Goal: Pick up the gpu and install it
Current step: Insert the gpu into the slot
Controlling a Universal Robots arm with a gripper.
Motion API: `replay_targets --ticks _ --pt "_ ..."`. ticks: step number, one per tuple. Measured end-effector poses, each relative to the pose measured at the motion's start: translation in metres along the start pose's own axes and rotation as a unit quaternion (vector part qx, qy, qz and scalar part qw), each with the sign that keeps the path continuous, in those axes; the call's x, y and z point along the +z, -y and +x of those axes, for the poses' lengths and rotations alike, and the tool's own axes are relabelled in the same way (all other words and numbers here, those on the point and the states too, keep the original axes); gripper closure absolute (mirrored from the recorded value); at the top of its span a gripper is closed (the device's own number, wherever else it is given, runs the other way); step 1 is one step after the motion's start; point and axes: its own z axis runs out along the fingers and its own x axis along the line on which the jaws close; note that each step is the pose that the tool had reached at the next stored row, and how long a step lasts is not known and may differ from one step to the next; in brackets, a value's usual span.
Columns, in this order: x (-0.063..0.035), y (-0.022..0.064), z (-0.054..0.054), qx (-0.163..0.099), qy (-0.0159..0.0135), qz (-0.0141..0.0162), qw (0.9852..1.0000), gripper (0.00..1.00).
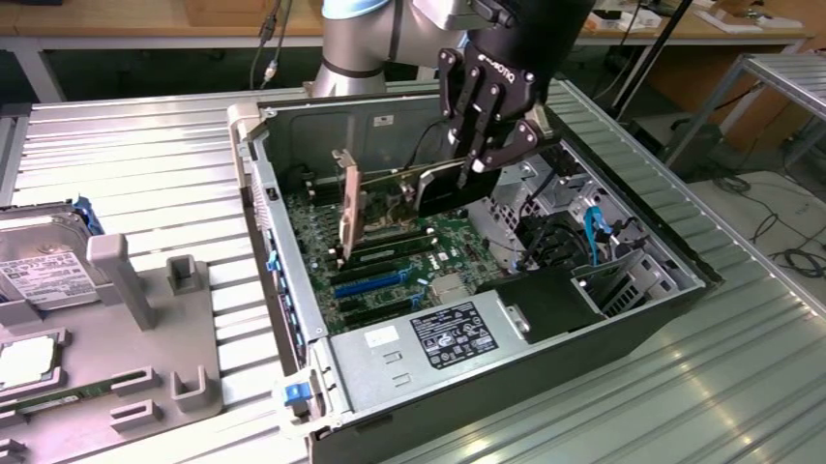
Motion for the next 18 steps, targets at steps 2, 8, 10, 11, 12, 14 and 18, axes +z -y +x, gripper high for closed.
replay_targets --ticks 2,8,10,11,12,14,18 --pt "0.0007 -0.0006 -0.0001 0.0 -0.0001 0.0007 1.0 0.73" --pt "0.0037 -0.0038 -0.0004 0.0 -0.0005 0.0041 1.0 0.73" --pt "0.0045 -0.0041 -0.0005 0.0 -0.0006 0.0048 1.0 0.73" --pt "0.0048 -0.0041 -0.0005 0.0 -0.0006 0.005 1.0 0.73" --pt "0.0053 -0.0041 -0.0005 0.001 -0.0005 0.005 1.0 0.73" --pt "0.0058 -0.0041 -0.0004 0.016 0.0001 0.0053 0.9999 0.73" --pt "0.0072 -0.004 -0.0004 0.067 0.0031 0.0061 0.9977 0.73"
